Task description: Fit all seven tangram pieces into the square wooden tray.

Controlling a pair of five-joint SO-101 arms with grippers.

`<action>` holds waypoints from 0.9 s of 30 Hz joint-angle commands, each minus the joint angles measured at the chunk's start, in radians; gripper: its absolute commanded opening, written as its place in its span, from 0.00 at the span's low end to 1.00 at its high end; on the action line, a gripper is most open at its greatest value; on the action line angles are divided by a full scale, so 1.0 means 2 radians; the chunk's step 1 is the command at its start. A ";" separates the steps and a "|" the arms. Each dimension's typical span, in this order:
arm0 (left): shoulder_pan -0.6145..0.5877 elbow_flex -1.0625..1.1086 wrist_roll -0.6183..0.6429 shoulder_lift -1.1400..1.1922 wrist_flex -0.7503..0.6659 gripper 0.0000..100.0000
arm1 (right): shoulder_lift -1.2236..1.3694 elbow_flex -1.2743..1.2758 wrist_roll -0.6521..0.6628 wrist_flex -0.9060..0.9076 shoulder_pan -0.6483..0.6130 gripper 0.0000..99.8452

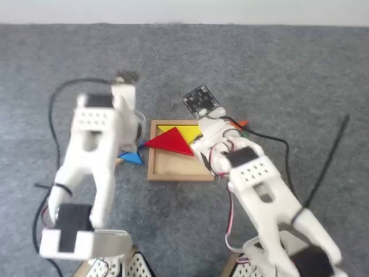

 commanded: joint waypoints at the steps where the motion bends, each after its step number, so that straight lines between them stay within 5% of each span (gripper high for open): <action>1: 0.009 0.125 0.108 -0.059 -0.172 0.01 | 0.063 -0.048 -0.015 -0.023 -0.002 0.01; 14: 0.058 0.145 0.149 -0.021 -0.259 0.01 | 0.098 -0.054 -0.111 -0.026 -0.013 0.01; 27: 0.069 0.167 0.173 -0.019 -0.311 0.01 | 0.188 -0.064 -0.118 -0.094 -0.008 0.01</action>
